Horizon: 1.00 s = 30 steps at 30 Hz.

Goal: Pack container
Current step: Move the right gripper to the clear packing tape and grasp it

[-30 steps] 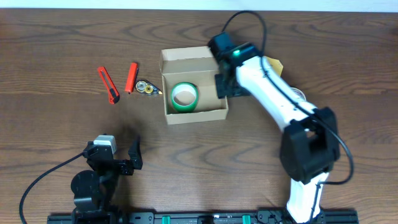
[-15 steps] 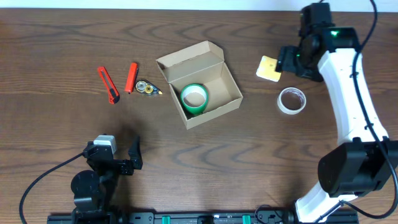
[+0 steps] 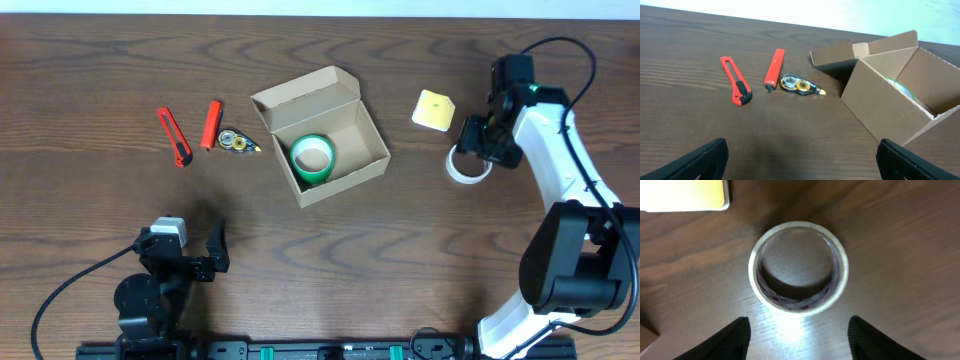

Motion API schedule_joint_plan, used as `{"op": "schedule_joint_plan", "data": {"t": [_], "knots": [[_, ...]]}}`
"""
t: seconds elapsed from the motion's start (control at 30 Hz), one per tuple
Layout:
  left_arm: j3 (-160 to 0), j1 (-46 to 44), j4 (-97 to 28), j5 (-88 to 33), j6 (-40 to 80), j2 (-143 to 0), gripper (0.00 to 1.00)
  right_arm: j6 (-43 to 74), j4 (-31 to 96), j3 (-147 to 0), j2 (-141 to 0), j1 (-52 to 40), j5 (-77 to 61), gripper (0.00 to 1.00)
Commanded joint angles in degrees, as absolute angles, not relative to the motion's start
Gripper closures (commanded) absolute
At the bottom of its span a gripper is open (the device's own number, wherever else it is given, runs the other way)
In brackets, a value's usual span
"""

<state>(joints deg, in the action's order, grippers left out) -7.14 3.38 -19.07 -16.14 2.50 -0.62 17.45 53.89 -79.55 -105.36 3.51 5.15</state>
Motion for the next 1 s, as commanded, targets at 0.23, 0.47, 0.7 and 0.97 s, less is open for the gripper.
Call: {"op": "schedule_joint_plan", "data": {"t": [0.23, 0.47, 0.7, 0.97], "knots": [[-5.87, 3.73, -19.25, -16.34, 1.67, -0.25, 0.05, 14.44, 41.93, -69.93, -105.54, 0.23, 5.32, 0.44], [-5.89, 3.75, -19.22, -16.34, 1.67, -0.25, 0.05, 14.44, 35.90, -65.58, -105.78, -0.91, 5.34, 0.53], [-5.89, 3.75, -19.22, -16.34, 1.67, -0.25, 0.05, 14.04, 33.15, -62.87, -106.28, -0.91, 5.34, 0.57], [-5.89, 3.75, -19.22, -16.34, 1.67, -0.25, 0.04, 12.97, 32.82, -62.46, -107.00, -0.89, 5.63, 0.71]]}}
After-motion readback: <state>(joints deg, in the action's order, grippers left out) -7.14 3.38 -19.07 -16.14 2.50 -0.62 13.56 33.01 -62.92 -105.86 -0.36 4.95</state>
